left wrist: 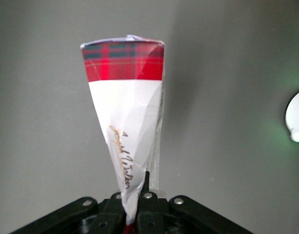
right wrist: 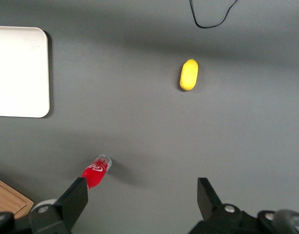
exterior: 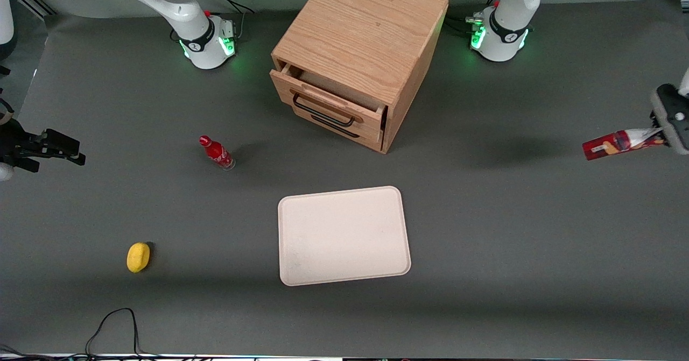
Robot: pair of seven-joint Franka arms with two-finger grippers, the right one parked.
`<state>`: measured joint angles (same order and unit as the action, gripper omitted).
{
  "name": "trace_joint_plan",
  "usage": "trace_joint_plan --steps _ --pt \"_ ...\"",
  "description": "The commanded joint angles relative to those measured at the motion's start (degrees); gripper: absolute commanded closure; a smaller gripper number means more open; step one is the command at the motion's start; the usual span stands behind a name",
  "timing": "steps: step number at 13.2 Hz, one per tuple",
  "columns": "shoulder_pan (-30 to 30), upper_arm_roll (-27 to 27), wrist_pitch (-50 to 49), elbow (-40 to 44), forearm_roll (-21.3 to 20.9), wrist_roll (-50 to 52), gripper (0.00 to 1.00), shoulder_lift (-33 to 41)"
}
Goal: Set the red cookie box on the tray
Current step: 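Lift the cookie box upright with the left gripper, then carry the upright cookie box over the cream tray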
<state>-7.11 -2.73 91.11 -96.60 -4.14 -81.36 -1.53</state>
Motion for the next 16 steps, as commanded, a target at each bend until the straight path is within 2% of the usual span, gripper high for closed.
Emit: trace_joint_plan --steps 1,3,6,9,12,14,16 --pt "4.81 -0.44 -7.76 9.48 -0.95 12.5 1.0 -3.38" --pt "5.96 -0.18 -11.38 13.88 0.35 22.6 1.0 -5.67" --pt "6.84 4.56 -11.84 14.6 4.3 42.62 1.0 -6.29" --pt "6.93 11.84 -11.13 17.05 7.82 64.59 1.0 -10.23" --pt "10.34 19.14 -4.83 24.59 7.48 85.95 1.0 -19.88" --pt "15.79 19.16 3.5 26.02 5.74 99.67 1.0 -26.65" --pt "20.36 19.16 10.99 27.68 1.09 105.6 1.0 -32.8"
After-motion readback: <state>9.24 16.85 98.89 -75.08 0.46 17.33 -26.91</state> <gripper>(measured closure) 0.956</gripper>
